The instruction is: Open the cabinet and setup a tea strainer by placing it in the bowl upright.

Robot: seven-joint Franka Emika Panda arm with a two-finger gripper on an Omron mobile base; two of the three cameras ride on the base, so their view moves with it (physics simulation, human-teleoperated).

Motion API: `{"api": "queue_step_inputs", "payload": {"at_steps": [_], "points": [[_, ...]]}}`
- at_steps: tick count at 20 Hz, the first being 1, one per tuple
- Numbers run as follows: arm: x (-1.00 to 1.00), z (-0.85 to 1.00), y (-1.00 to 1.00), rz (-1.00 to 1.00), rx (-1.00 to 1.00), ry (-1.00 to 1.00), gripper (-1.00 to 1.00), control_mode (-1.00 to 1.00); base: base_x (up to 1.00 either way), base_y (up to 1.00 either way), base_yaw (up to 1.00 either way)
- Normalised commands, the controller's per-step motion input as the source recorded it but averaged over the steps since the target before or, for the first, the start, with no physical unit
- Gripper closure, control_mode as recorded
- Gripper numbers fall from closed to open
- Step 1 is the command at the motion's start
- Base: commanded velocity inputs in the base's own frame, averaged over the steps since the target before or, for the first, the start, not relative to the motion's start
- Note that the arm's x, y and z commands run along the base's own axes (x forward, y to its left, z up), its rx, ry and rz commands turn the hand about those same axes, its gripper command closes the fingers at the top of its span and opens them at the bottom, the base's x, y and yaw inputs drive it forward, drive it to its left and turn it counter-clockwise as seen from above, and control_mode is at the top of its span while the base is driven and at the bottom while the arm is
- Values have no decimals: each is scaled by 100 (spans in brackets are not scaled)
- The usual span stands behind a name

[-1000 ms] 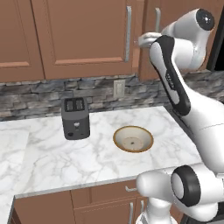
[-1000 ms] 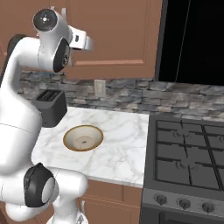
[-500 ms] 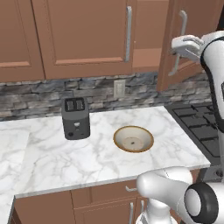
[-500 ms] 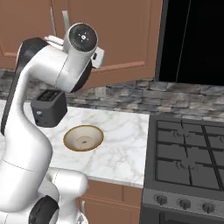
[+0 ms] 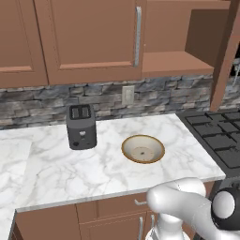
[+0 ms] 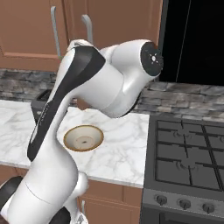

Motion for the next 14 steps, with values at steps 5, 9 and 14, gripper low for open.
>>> {"api": "queue_step_inputs", "payload": {"at_steps": [5, 9, 14], "points": [[-74, -10, -49, -7, 5, 6, 100, -100, 0, 0, 0], [-42, 0, -10, -3, -2, -6, -100, -100, 0, 0, 0], [-40, 0, 8, 0, -2, -8, -100, -100, 0, 0, 0]]}}
